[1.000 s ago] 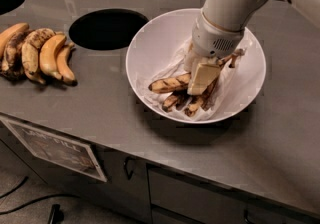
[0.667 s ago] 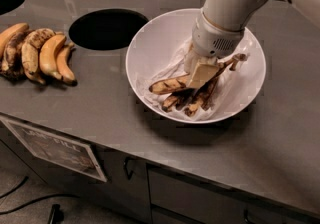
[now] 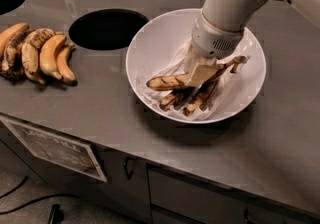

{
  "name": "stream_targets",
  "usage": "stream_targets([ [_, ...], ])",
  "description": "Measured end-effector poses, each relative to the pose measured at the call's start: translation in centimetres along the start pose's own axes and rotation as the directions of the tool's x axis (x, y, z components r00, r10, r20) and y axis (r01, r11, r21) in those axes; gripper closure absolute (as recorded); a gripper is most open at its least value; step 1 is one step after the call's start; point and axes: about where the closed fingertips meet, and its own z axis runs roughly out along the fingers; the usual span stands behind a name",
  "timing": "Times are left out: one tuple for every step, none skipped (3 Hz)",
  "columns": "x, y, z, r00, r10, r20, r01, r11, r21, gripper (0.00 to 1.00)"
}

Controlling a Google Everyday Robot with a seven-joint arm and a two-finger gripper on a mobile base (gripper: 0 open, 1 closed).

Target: Pick banana from white bowl

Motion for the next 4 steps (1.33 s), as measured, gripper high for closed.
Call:
stream_targets([
  [0.0, 0.1, -0.7, 1.0, 0.002, 0.004, -0.002, 0.9998, 0.02, 1.0],
  [-0.3, 0.7, -2.5, 1.0, -0.006, 0.01, 0.005, 0.9981, 0.062, 1.0],
  [-1.3, 1.5, -4.6, 0.999, -0.036, 0.014, 0.034, 0.9935, 0.109, 1.0],
  [-1.3, 1.5, -4.6, 0.999, -0.036, 0.013, 0.034, 0.9934, 0.11, 1.0],
])
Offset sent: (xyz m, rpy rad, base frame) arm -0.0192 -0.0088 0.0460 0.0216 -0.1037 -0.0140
